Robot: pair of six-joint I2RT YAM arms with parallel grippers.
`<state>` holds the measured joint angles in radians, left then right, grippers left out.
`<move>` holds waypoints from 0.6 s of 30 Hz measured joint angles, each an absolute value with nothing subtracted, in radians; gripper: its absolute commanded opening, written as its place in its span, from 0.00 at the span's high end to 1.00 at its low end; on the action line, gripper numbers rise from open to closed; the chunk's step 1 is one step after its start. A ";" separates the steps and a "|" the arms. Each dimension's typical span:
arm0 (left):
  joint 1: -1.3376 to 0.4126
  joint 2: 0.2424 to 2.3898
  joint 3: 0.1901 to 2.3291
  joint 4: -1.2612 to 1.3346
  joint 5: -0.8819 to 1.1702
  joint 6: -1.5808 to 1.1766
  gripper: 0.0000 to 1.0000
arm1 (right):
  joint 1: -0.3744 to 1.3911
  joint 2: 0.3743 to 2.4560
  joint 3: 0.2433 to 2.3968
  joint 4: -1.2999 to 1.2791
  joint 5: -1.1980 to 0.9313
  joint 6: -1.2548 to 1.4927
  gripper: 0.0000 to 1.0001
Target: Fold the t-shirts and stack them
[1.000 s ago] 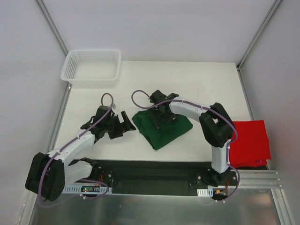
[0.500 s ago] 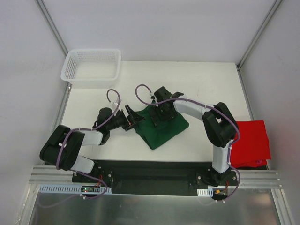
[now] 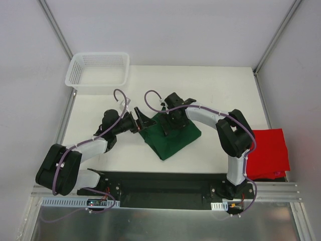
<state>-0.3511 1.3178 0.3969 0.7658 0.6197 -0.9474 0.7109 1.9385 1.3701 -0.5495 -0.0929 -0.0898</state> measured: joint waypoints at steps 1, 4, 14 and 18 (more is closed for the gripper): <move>-0.351 1.303 0.410 0.746 0.617 -0.931 0.01 | 0.711 1.940 1.372 -0.549 -0.095 -0.090 0.04; -0.351 1.296 0.442 0.697 0.609 -0.889 0.01 | 0.711 1.943 1.377 -0.548 -0.101 -0.090 0.04; -0.351 1.345 0.403 0.579 0.566 -0.860 0.01 | 0.711 1.943 1.378 -0.547 -0.106 -0.090 0.04; -0.351 1.332 0.399 0.527 0.548 -0.845 0.01 | 0.711 1.947 1.382 -0.547 -0.109 -0.090 0.04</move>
